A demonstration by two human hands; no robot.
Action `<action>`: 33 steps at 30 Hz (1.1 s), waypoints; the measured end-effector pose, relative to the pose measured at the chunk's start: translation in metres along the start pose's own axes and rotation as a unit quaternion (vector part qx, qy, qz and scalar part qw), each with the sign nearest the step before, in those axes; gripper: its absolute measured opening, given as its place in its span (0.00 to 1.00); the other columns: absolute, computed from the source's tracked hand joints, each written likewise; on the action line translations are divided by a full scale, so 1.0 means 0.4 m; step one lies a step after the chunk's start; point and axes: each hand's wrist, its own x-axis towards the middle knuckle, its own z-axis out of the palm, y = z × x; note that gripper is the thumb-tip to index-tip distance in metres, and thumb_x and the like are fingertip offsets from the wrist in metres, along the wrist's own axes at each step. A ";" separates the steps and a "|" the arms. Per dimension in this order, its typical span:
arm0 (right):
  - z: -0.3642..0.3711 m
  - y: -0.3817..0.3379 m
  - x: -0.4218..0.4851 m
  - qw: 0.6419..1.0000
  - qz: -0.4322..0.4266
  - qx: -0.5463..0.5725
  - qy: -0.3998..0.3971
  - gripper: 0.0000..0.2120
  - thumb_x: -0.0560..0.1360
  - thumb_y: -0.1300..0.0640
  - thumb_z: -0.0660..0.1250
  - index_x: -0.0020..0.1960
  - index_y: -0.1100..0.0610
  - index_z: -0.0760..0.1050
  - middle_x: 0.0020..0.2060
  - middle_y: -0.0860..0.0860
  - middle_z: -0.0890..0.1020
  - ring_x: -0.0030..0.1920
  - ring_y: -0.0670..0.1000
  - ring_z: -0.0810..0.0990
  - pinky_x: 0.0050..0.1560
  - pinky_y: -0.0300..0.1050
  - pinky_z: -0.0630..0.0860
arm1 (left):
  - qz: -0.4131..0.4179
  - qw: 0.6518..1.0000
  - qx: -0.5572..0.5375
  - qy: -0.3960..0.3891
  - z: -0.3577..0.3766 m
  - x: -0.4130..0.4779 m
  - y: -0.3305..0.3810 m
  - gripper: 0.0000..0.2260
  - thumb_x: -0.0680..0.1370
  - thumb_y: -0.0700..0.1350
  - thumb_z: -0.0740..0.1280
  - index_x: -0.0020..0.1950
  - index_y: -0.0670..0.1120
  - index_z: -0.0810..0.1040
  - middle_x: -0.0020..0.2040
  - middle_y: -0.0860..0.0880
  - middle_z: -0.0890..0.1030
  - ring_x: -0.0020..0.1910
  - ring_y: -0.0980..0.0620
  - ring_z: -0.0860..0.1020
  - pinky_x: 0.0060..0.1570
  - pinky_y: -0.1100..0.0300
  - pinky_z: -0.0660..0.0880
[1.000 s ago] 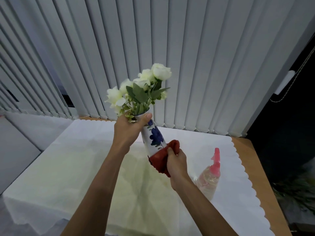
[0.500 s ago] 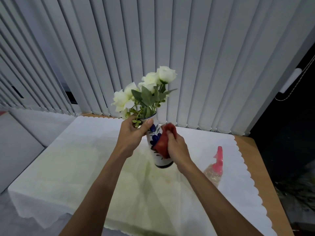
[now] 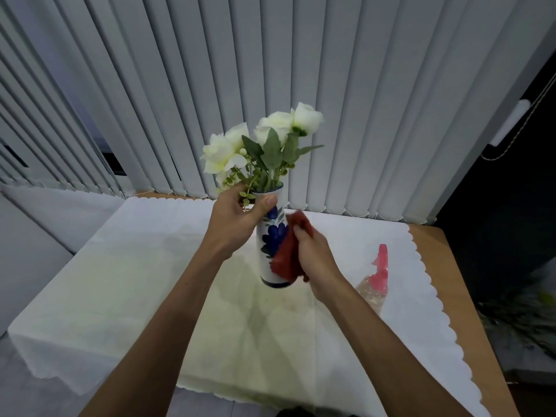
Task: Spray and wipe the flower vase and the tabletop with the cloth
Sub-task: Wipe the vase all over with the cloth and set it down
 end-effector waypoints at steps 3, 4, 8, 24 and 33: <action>-0.003 -0.067 0.011 0.997 -0.053 0.059 -0.021 0.11 0.86 0.51 0.59 0.63 0.44 0.78 0.51 0.42 0.84 0.49 0.39 0.81 0.43 0.33 0.76 | 0.026 0.999 0.022 -0.008 0.026 -0.013 0.003 0.17 0.73 0.52 0.76 0.60 0.49 0.83 0.56 0.52 0.86 0.57 0.53 0.83 0.60 0.44 0.80; -0.007 -0.070 0.013 0.996 -0.056 0.063 -0.017 0.11 0.86 0.51 0.59 0.64 0.45 0.77 0.50 0.41 0.84 0.49 0.38 0.81 0.42 0.31 0.77 | 0.030 0.999 0.023 -0.007 0.031 -0.013 0.007 0.16 0.74 0.50 0.76 0.60 0.48 0.83 0.55 0.52 0.86 0.56 0.54 0.83 0.60 0.45 0.80; -0.019 0.033 0.016 0.998 0.014 0.040 0.043 0.14 0.86 0.47 0.56 0.67 0.44 0.77 0.54 0.45 0.85 0.49 0.45 0.84 0.36 0.36 0.76 | 0.042 0.999 0.014 0.008 0.030 0.007 0.041 0.13 0.76 0.45 0.74 0.61 0.48 0.81 0.56 0.50 0.86 0.56 0.53 0.83 0.60 0.51 0.80; -0.020 0.054 0.004 0.983 0.082 0.145 0.081 0.11 0.84 0.55 0.60 0.57 0.48 0.80 0.52 0.56 0.87 0.55 0.66 0.85 0.43 0.54 0.78 | -0.057 0.987 0.057 0.137 0.088 -0.017 0.048 0.18 0.70 0.59 0.77 0.49 0.47 0.81 0.46 0.49 0.86 0.47 0.48 0.83 0.49 0.52 0.81; -0.013 -0.051 -0.003 0.995 -0.077 0.064 -0.011 0.12 0.85 0.49 0.59 0.65 0.41 0.78 0.52 0.40 0.83 0.51 0.37 0.80 0.43 0.31 0.75 | -0.084 0.994 -0.037 0.067 0.075 -0.012 0.004 0.22 0.65 0.58 0.78 0.53 0.46 0.85 0.48 0.46 0.88 0.50 0.45 0.86 0.54 0.42 0.82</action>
